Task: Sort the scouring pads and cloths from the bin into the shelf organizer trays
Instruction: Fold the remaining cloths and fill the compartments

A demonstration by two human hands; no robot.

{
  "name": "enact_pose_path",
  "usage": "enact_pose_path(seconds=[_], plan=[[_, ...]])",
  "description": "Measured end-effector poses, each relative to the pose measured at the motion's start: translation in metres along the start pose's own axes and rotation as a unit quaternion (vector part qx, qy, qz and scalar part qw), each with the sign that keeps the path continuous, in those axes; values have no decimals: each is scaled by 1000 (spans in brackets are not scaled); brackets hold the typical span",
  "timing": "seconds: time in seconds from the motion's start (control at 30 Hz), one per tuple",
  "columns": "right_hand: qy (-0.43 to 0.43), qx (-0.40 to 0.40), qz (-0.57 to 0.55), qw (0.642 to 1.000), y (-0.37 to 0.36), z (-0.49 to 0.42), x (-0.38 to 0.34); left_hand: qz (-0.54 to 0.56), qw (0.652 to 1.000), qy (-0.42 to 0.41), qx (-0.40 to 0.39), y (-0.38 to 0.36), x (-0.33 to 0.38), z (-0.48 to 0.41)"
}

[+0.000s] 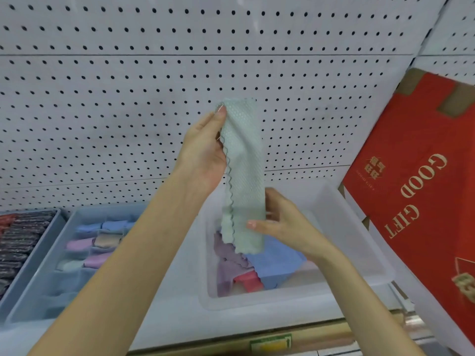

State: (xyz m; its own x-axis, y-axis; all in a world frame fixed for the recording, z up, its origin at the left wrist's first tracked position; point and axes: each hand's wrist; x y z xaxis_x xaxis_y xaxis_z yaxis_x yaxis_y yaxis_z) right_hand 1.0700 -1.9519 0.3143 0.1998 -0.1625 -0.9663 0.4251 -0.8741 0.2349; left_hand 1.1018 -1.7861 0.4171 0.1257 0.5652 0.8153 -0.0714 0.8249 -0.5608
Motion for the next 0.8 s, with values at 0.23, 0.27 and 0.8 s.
enact_pose_path(seconds=[0.23, 0.27, 0.8], plan=[[144, 364, 80, 917, -48, -4, -3, 23, 999, -45, 1, -25, 15, 4], [147, 360, 92, 917, -55, -6, -4, 16, 998, -58, 6, -27, 17, 4], [205, 431, 293, 829, -87, -39, 34, 130, 987, -70, 62, -22, 31, 12]])
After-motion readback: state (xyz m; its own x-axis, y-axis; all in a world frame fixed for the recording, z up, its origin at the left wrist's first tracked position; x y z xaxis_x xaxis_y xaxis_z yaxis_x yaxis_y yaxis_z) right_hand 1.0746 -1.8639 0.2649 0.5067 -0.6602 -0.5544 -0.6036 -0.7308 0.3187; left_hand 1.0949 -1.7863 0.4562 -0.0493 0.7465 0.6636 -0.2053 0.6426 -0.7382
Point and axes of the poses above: each hand's wrist, its own z-axis away from the middle knuckle, its own y-axis out of the back of the hand, x = y × z, and after that the axes turned 7 degrees about y, right-handed
